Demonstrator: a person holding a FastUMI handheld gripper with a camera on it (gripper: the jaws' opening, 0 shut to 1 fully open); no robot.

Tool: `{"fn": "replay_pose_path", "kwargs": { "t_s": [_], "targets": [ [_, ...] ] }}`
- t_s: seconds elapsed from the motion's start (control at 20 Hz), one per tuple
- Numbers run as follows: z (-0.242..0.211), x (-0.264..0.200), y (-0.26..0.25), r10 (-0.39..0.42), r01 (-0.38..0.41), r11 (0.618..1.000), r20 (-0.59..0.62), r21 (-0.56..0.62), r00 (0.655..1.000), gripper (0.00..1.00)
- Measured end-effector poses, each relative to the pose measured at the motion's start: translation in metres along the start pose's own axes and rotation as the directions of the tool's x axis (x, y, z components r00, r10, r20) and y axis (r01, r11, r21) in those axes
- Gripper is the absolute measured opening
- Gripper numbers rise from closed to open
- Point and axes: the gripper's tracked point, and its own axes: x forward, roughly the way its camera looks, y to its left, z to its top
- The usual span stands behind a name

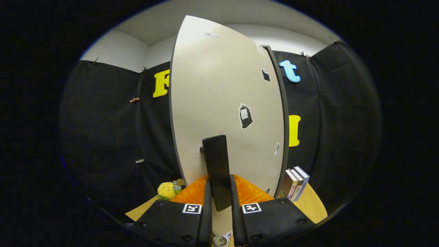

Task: Open the shoe cabinet door, grab the shoes and put them into the shoe cabinet, then close the shoe cabinet door.

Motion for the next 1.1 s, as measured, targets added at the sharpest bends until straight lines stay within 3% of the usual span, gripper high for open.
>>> {"fn": "replay_pose_path", "kwargs": {
  "t_s": [0.2, 0.5, 0.65, 0.85, 1.1],
  "targets": [
    [0.004, -0.026, -0.033, -0.036, 0.036, 0.999, -0.008, -0.01, 0.999, 0.27],
    [0.031, -0.086, -0.073, -0.128, 0.129, 0.992, 0.076, -0.005, 0.989, 0.26],
    [0.029, -0.108, -0.083, -0.166, 0.168, 0.986, 0.085, -0.018, 0.982, 0.22],
    [0.012, -0.118, -0.077, -0.148, 0.149, 0.989, 0.06, -0.017, 0.987, 0.22],
    [-0.041, -0.103, -0.041, -0.077, 0.077, 0.997, -0.042, -0.01, 0.996, 0.22]
  ]
}}
